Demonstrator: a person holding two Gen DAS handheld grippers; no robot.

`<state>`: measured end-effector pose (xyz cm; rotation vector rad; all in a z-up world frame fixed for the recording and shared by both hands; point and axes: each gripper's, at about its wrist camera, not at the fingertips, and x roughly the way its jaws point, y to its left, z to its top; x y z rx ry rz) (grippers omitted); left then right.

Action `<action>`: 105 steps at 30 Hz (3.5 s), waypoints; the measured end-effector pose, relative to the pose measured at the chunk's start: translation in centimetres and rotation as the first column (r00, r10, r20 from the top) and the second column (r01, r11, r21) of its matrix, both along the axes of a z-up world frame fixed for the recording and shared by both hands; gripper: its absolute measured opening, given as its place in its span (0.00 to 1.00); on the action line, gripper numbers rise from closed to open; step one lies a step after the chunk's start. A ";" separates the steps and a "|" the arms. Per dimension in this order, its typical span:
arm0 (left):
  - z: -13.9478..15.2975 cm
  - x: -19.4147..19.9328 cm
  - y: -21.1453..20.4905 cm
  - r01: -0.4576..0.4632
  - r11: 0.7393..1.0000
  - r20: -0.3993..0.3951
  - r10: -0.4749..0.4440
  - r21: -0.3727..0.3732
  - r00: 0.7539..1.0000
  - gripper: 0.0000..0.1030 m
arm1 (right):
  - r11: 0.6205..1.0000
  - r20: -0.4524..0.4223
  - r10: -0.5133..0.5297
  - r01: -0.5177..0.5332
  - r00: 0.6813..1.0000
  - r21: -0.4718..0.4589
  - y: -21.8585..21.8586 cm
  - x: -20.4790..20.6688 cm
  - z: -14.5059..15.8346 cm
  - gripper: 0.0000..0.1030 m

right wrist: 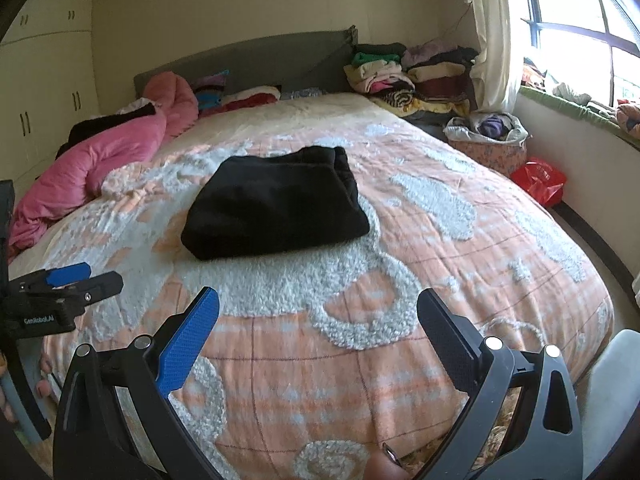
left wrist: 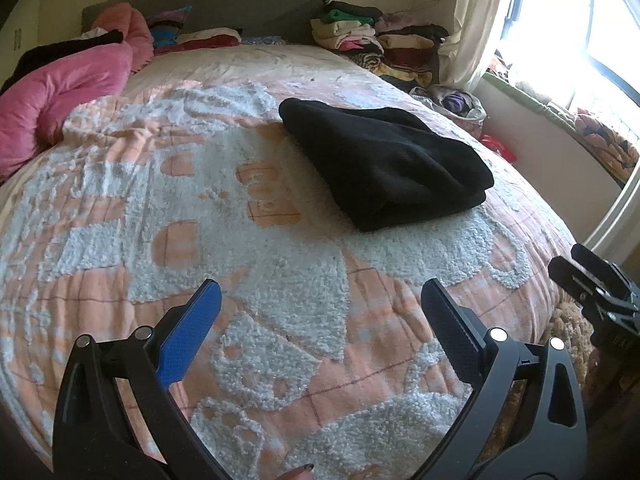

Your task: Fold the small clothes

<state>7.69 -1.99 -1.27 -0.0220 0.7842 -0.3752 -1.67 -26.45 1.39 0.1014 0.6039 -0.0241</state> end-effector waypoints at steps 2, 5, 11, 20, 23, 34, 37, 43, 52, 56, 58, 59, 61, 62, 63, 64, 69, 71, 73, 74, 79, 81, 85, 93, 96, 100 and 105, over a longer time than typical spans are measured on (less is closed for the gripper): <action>-0.1 0.0 0.0 0.003 1.000 -0.006 -0.003 0.000 1.000 0.91 | 1.000 -0.011 0.001 -0.001 1.000 0.000 0.1 0.1 -0.3 0.96; -0.2 0.0 -0.1 0.000 1.000 -0.008 0.000 0.011 1.000 0.91 | 1.000 -0.020 0.004 -0.004 1.000 -0.001 0.3 0.2 -0.5 0.96; -0.3 0.2 0.0 -0.009 1.000 -0.020 0.009 0.021 1.000 0.91 | 1.000 -0.026 0.009 -0.009 1.000 -0.012 0.7 0.3 -0.6 0.96; -0.4 0.3 0.2 -0.012 1.000 -0.027 0.012 0.019 1.000 0.91 | 1.000 -0.036 0.007 -0.008 0.999 -0.012 0.7 0.3 -0.9 0.96; -0.4 0.3 0.2 -0.013 1.000 -0.026 0.013 0.020 1.000 0.91 | 1.000 -0.037 0.009 -0.009 0.999 -0.012 0.7 0.4 -0.9 0.96; -0.3 0.3 0.2 -0.021 0.999 -0.026 0.022 0.026 0.999 0.91 | 1.000 -0.041 0.008 -0.008 0.999 -0.011 0.7 0.4 -1.0 0.96; -0.3 0.3 0.2 -0.022 0.999 -0.029 0.023 0.026 0.999 0.91 | 1.000 -0.042 0.007 -0.008 0.999 -0.010 0.7 0.4 -1.1 0.96; -0.3 0.3 0.1 -0.027 0.999 -0.028 0.028 0.031 0.999 0.91 | 1.000 -0.042 0.007 -0.008 0.999 -0.012 0.8 0.4 -1.1 0.96; -0.4 0.4 0.2 -0.044 0.998 -0.031 0.045 0.040 0.998 0.91 | 1.000 -0.042 0.007 -0.007 0.999 -0.012 0.8 0.4 -1.2 0.96; -0.4 0.4 0.2 -0.043 0.998 -0.029 0.045 0.043 0.999 0.91 | 1.000 -0.042 0.007 -0.007 0.999 -0.012 0.8 0.4 -1.2 0.96; -0.4 0.3 0.2 -0.044 0.998 -0.028 0.045 0.043 0.999 0.91 | 1.000 -0.042 0.007 -0.008 0.999 -0.012 0.7 0.4 -1.1 0.96; -0.4 0.3 0.2 -0.045 0.998 -0.027 0.046 0.045 0.999 0.91 | 1.000 -0.042 0.008 -0.008 0.999 -0.013 0.8 0.4 -1.2 0.96; -0.4 0.3 0.2 -0.047 0.998 -0.028 0.048 0.046 0.998 0.91 | 1.000 -0.042 0.007 -0.007 0.999 -0.013 0.8 0.4 -1.2 0.96; -0.4 0.3 0.2 -0.047 0.998 -0.029 0.049 0.045 0.998 0.91 | 1.000 -0.042 0.008 -0.008 0.999 -0.012 0.8 0.4 -1.1 0.96; -0.4 0.3 0.2 -0.048 0.998 -0.030 0.049 0.045 0.998 0.91 | 1.000 -0.042 0.007 -0.007 0.999 -0.013 0.8 0.4 -1.1 0.96; -0.4 0.3 0.2 -0.049 0.998 -0.029 0.050 0.046 0.998 0.91 | 1.000 -0.041 0.004 -0.004 0.999 -0.015 0.7 0.4 -1.2 0.96; -0.2 0.2 0.2 -0.050 0.998 -0.025 0.051 0.046 0.998 0.91 | 1.000 -0.040 -0.006 0.006 0.999 -0.014 0.5 0.3 -1.4 0.96; -0.2 0.2 0.2 -0.051 0.998 -0.025 0.052 0.047 0.998 0.91 | 1.000 -0.039 -0.008 0.008 0.999 -0.014 0.5 0.1 -1.4 0.96; -0.2 0.2 0.2 -0.050 0.998 -0.025 0.051 0.048 0.998 0.91 | 1.000 -0.037 -0.011 0.011 0.999 -0.016 0.5 0.1 -1.4 0.96; -0.2 0.2 0.2 -0.051 0.997 -0.025 0.052 0.049 0.998 0.91 | 1.000 -0.038 -0.012 0.011 0.999 -0.016 0.5 0.0 -1.4 0.96; -0.1 0.2 0.3 -0.050 0.997 -0.027 0.052 0.050 0.998 0.91 | 1.000 -0.038 -0.013 0.013 0.999 -0.014 0.4 0.0 -1.4 0.96; -0.1 0.2 0.2 -0.051 0.997 -0.025 0.052 0.050 0.998 0.91 | 1.000 -0.038 -0.014 0.013 0.999 -0.015 0.5 0.0 -1.3 0.96; -0.1 0.2 0.3 -0.054 0.997 -0.025 0.055 0.050 0.998 0.91 | 1.000 -0.038 -0.015 0.014 0.999 -0.015 0.5 0.0 -1.3 0.96; -0.1 0.3 0.1 -0.068 0.996 -0.034 0.070 0.060 0.997 0.91 | 1.000 -0.034 -0.029 0.029 0.999 -0.011 0.2 -0.1 -1.2 0.96; -0.1 0.3 0.2 -0.079 0.994 -0.026 0.081 0.074 0.996 0.91 | 0.999 -0.029 -0.053 0.053 0.998 0.002 -0.3 -0.3 -1.0 0.96; -0.2 1.2 1.3 -0.115 0.992 -0.058 0.118 0.044 0.991 0.91 | 0.988 -0.010 -0.148 0.148 0.989 0.031 -3.0 -1.1 -0.4 0.96; 0.0 2.8 3.8 -0.210 0.975 -0.058 0.214 0.069 0.975 0.91 | 0.903 -0.004 -0.429 0.429 0.903 0.025 -12.0 -3.4 0.2 0.96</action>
